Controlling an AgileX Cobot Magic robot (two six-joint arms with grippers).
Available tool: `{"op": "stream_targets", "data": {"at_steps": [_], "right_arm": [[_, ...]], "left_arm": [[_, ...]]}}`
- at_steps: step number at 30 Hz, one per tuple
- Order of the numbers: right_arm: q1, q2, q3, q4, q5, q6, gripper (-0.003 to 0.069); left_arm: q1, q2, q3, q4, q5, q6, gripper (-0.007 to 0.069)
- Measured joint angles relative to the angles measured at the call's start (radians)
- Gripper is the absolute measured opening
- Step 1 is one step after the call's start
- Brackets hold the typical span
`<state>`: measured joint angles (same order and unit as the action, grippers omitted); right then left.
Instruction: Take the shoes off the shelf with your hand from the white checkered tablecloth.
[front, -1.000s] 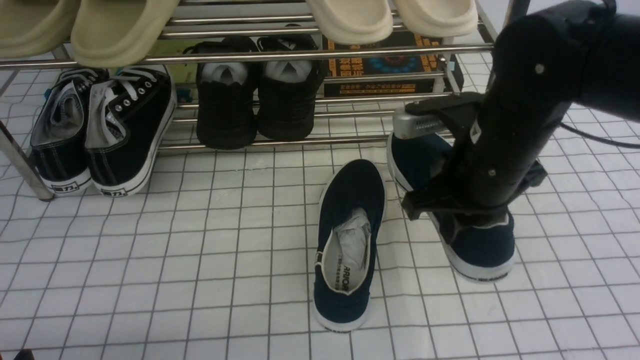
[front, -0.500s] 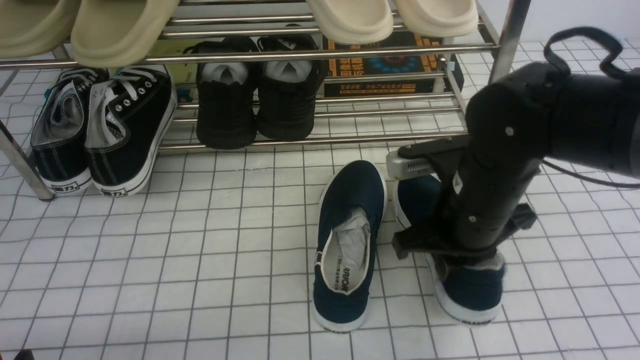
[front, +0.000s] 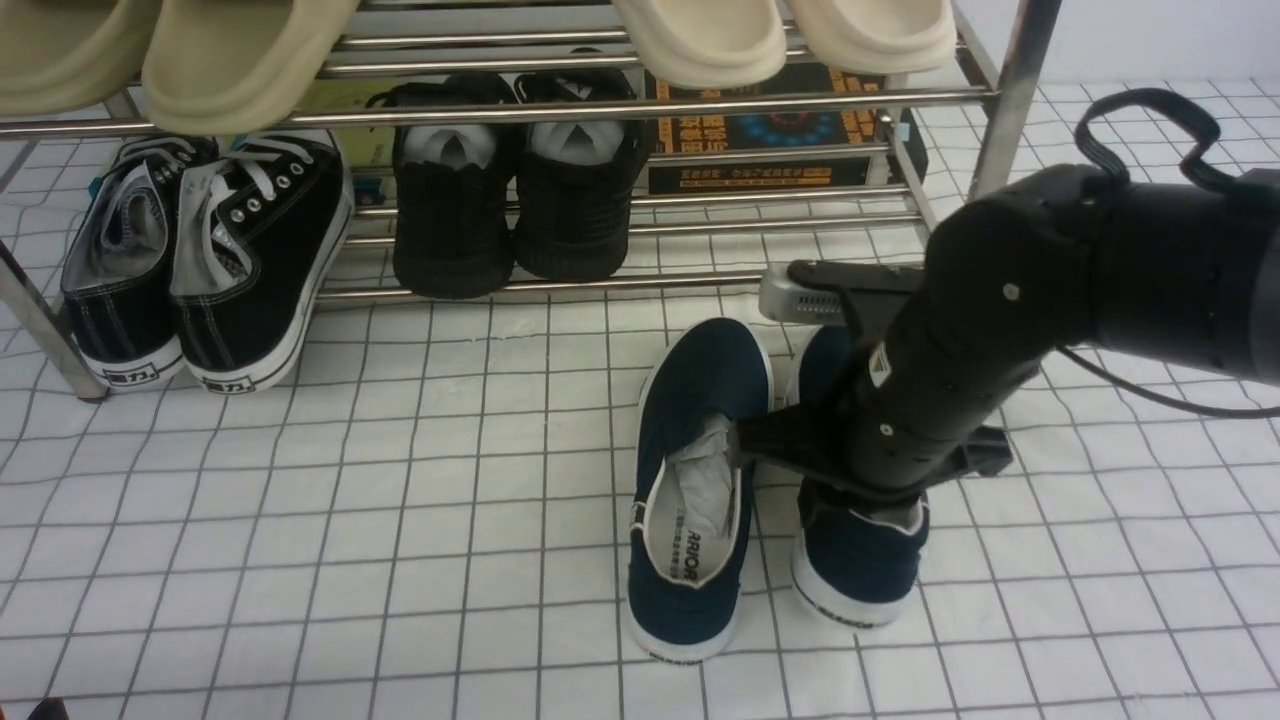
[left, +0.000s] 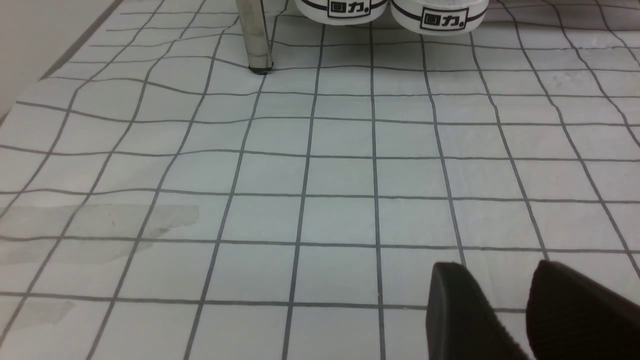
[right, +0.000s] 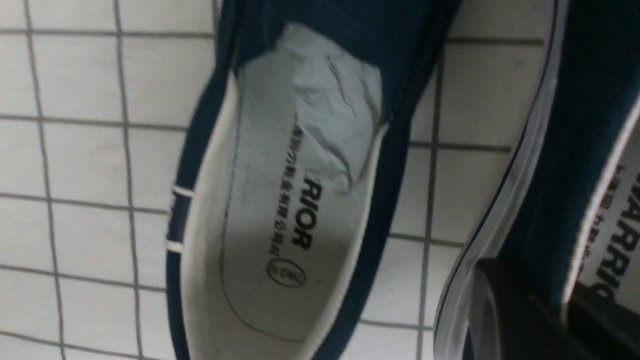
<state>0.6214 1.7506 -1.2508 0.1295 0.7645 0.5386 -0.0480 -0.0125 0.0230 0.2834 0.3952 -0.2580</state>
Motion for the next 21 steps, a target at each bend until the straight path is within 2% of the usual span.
{"op": "stream_targets", "data": {"at_steps": [4,6,7,10,13,16,18,19,20,21], "right_arm": [[0.000,0.018,0.000,0.002,-0.019,0.000,0.0083],[0.000,0.029,0.000,0.002,-0.017,0.000,0.0153],[0.000,0.032,0.000,0.002,-0.016,0.000,0.0161],[-0.006,0.035,-0.035,0.003,0.048,-0.029,0.0312],[-0.013,0.014,-0.102,0.008,0.146,-0.125,0.0370],[-0.015,-0.042,-0.190,0.002,0.269,-0.227,0.0323],[-0.016,-0.092,-0.230,-0.023,0.358,-0.278,0.0227],[-0.016,-0.106,-0.233,-0.031,0.366,-0.283,0.0216],[-0.016,-0.171,-0.249,-0.070,0.427,-0.309,0.0107],[-0.016,-0.194,-0.251,-0.091,0.440,-0.314,0.0071]], "left_arm": [[0.000,0.000,0.000,0.000,0.000,0.000,0.0239],[0.000,0.000,0.000,0.000,0.000,0.000,0.0240],[0.000,0.000,0.000,0.000,0.000,0.000,0.0240],[0.000,0.000,0.000,0.000,0.000,0.000,0.0240],[0.000,0.000,0.000,0.000,0.000,0.000,0.0240],[0.000,0.000,0.000,0.000,0.000,0.000,0.0240],[0.000,0.000,0.000,0.000,0.000,0.000,0.0240],[0.000,0.000,0.000,0.000,0.000,0.000,0.0240],[0.000,0.000,0.000,0.000,0.000,0.000,0.0240],[0.000,0.000,0.000,0.000,0.000,0.000,0.0240]]}}
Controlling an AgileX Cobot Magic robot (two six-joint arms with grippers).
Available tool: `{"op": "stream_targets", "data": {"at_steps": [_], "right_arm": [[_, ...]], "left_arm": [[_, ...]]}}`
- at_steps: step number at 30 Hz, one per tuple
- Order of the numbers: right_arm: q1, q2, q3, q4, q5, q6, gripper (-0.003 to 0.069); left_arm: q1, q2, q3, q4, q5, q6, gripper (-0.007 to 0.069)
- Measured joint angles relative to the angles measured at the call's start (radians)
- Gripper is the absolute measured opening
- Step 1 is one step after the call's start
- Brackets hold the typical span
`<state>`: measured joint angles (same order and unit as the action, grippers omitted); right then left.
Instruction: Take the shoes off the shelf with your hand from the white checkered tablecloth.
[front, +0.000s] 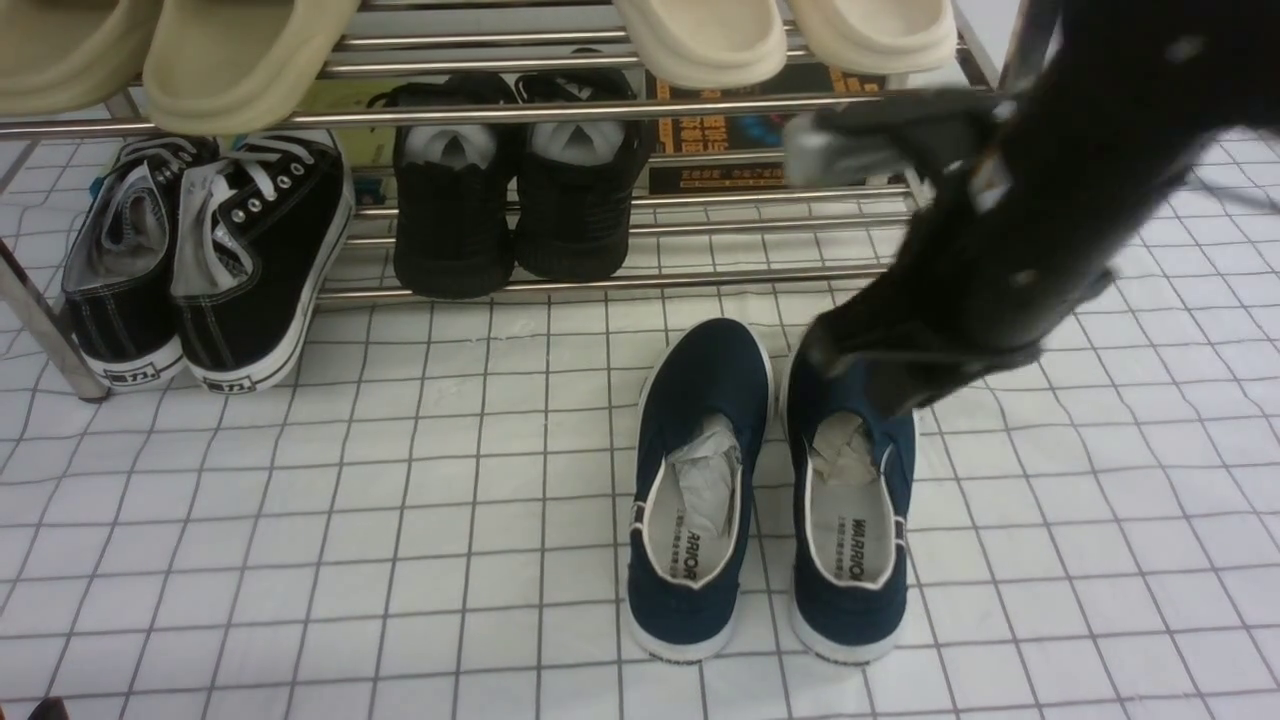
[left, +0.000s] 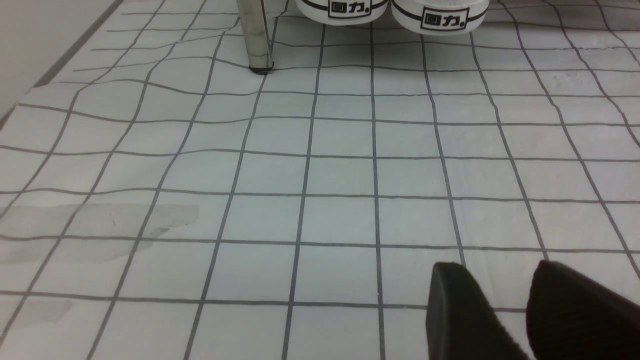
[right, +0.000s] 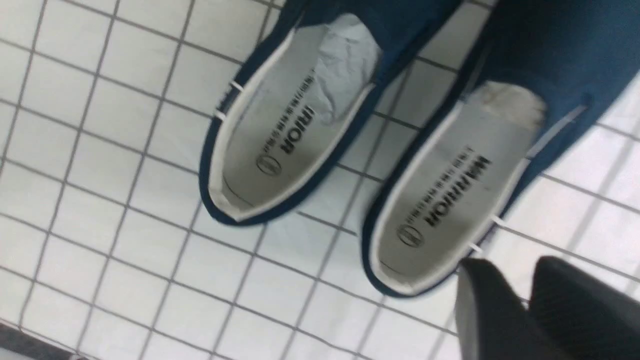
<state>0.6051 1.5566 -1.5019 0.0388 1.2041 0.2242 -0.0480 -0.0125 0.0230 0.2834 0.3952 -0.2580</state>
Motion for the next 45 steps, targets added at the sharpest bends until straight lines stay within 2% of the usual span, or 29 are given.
{"op": "stream_targets", "data": {"at_steps": [1,2,6,11,19,20,21,22,26,35,45], "right_arm": [[-0.001,-0.049,-0.001,-0.027,0.016,-0.006,0.0017],[-0.002,-0.091,-0.001,-0.048,0.025,-0.005,-0.0006],[-0.002,-0.229,0.025,-0.084,0.030,-0.008,-0.0016],[-0.002,-0.491,0.203,-0.097,-0.018,-0.008,-0.0016],[-0.002,-0.922,0.721,-0.126,-0.477,-0.009,-0.0016],[-0.002,-0.936,0.733,-0.126,-0.492,-0.009,-0.0016],[-0.002,-0.959,0.780,-0.126,-0.553,-0.009,-0.0015],[-0.002,-0.996,0.877,-0.126,-0.693,-0.009,-0.0015],[-0.002,-1.036,1.018,-0.123,-0.898,-0.009,-0.0011],[-0.002,-1.047,1.178,-0.127,-0.945,-0.009,-0.0006],[-0.002,-1.047,1.227,-0.157,-0.914,-0.010,0.0001]], "left_arm": [[0.000,0.000,0.000,0.000,0.000,0.000,0.0240],[0.000,0.000,0.000,0.000,0.000,0.000,0.0240],[0.000,0.000,0.000,0.000,0.000,0.000,0.0240],[0.000,0.000,0.000,0.000,0.000,0.000,0.0240],[0.000,0.000,0.000,0.000,0.000,0.000,0.0240],[0.000,0.000,0.000,0.000,0.000,0.000,0.0240],[0.000,0.000,0.000,0.000,0.000,0.000,0.0240],[0.000,0.000,0.000,0.000,0.000,0.000,0.0240],[0.000,0.000,0.000,0.000,0.000,0.000,0.0240],[0.000,0.000,0.000,0.000,0.000,0.000,0.0240],[0.000,0.000,0.000,0.000,0.000,0.000,0.0240]]}}
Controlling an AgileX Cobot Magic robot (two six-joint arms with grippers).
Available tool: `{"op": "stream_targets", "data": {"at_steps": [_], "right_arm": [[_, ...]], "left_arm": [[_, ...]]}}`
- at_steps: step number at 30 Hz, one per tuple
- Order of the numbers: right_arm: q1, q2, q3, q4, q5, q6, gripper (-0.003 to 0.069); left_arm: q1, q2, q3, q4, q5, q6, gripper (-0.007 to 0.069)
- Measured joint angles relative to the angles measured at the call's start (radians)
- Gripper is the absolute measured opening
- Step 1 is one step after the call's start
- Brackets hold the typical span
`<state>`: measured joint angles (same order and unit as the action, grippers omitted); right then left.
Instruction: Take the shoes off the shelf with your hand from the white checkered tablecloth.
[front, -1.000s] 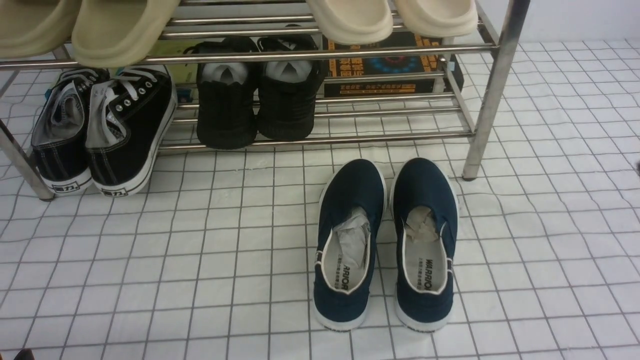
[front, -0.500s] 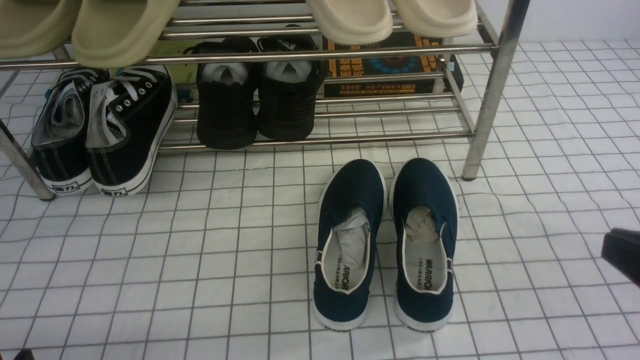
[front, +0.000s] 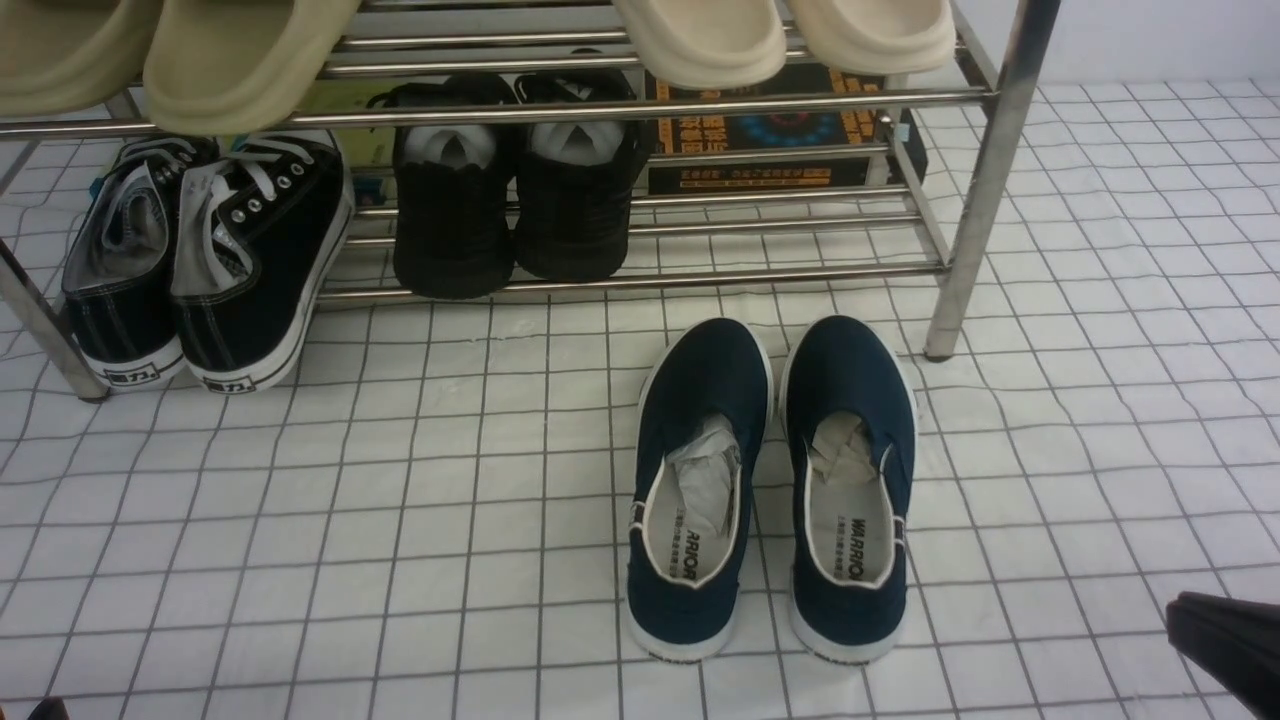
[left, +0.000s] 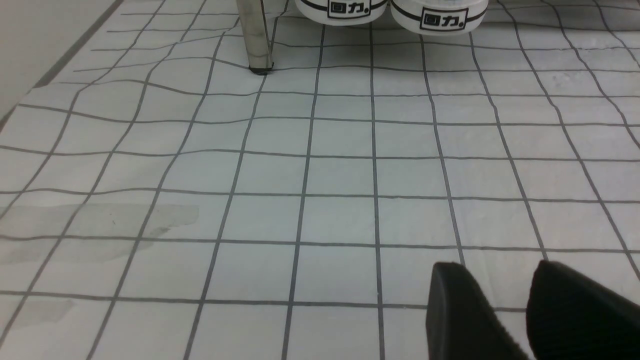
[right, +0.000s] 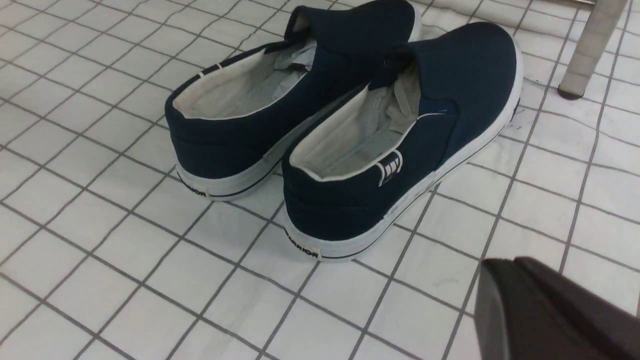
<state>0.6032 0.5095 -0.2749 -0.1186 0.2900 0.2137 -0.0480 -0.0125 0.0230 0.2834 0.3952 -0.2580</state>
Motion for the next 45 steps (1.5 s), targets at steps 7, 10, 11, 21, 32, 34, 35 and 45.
{"op": "stream_targets", "data": {"at_steps": [7,10,11,21,32,34,35,45], "right_arm": [[-0.005,-0.053,0.001,0.044,0.007,-0.030,0.0007],[-0.045,-0.099,0.008,0.055,0.008,-0.069,0.0010],[-0.109,-0.142,0.023,0.062,0.008,-0.096,0.0011],[-0.501,-0.430,0.231,0.077,0.015,-0.122,0.0022],[-0.644,-0.519,0.295,0.084,0.073,-0.122,0.0034],[-0.644,-0.520,0.292,0.085,0.086,-0.122,0.0036],[-0.644,-0.520,0.291,0.087,0.090,-0.122,0.0038],[-0.594,-0.520,0.289,0.091,0.096,-0.122,0.0050]], "left_arm": [[0.000,0.000,0.000,0.000,0.000,0.000,0.0240],[0.000,0.000,0.000,0.000,0.000,0.000,0.0240],[0.000,0.000,0.000,0.000,0.000,0.000,0.0240],[0.000,0.000,0.000,0.000,0.000,0.000,0.0240],[0.000,0.000,0.000,0.000,0.000,0.000,0.0240],[0.000,0.000,0.000,0.000,0.000,0.000,0.0240],[0.000,0.000,0.000,0.000,0.000,0.000,0.0240],[0.000,0.000,0.000,0.000,0.000,0.000,0.0240]]}}
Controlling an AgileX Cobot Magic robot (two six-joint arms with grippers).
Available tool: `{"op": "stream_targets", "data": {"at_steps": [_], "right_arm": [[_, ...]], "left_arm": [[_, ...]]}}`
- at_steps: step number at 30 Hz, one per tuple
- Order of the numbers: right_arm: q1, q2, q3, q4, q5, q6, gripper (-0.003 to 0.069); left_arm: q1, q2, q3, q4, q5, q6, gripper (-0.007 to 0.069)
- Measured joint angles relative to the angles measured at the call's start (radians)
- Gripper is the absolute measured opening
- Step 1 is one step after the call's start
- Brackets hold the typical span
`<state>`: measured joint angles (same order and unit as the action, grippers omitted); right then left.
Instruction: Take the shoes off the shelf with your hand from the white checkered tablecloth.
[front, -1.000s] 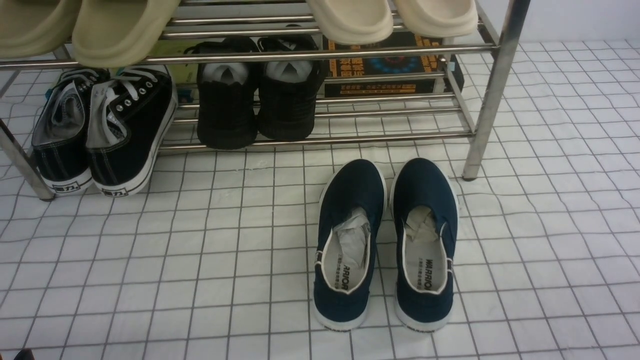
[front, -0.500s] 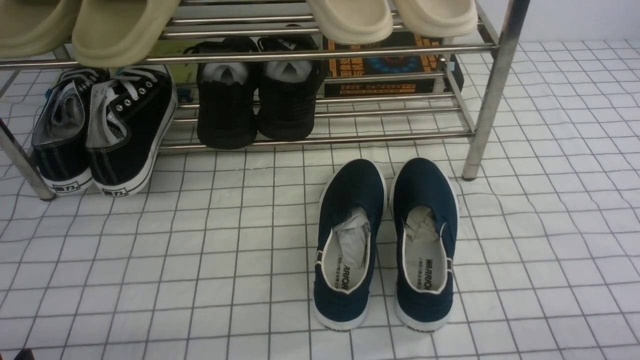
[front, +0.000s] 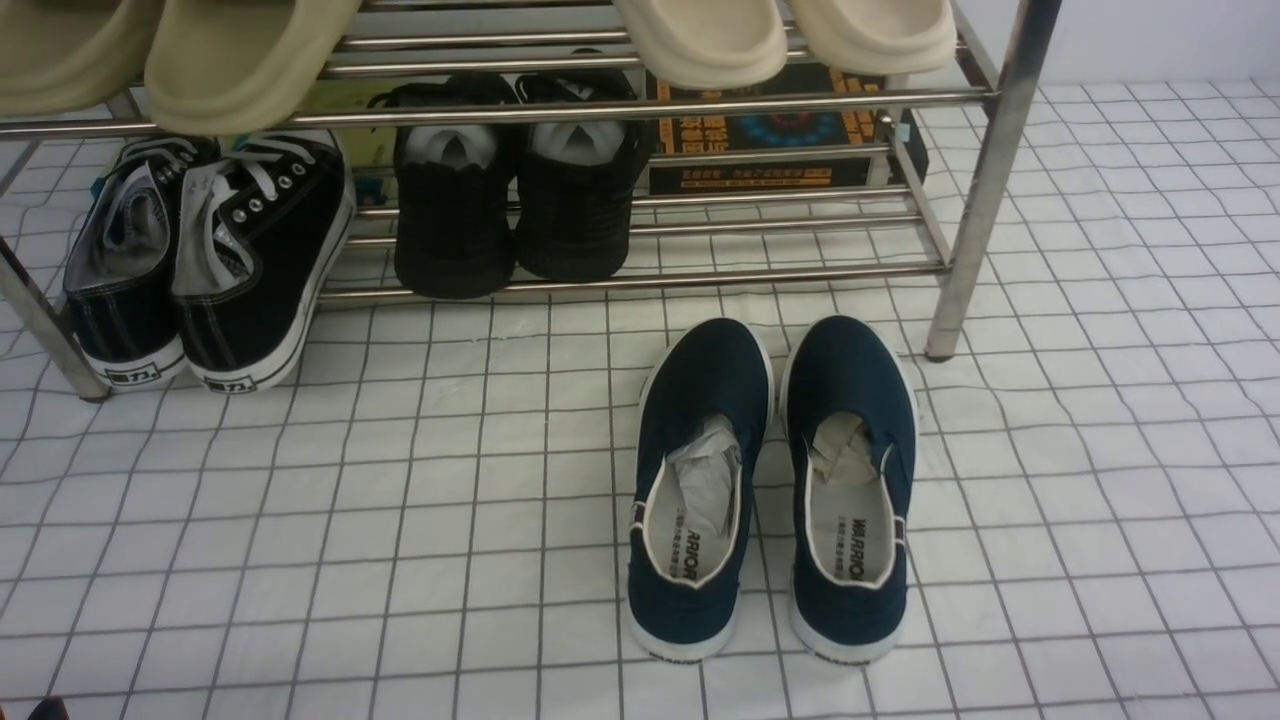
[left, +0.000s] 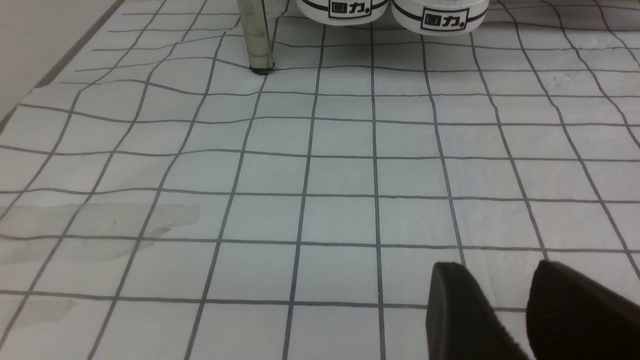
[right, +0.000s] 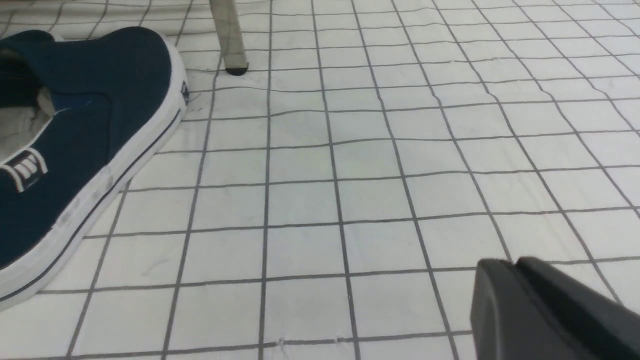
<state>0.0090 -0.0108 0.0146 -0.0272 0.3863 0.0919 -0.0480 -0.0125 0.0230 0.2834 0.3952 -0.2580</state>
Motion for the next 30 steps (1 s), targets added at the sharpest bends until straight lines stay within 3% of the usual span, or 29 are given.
{"op": "stream_targets", "data": {"at_steps": [30], "right_arm": [[0.015,0.000,0.000,0.000,0.000,0.000,0.0090]], "left_arm": [[0.000,0.000,0.000,0.000,0.000,0.000,0.0240]]}}
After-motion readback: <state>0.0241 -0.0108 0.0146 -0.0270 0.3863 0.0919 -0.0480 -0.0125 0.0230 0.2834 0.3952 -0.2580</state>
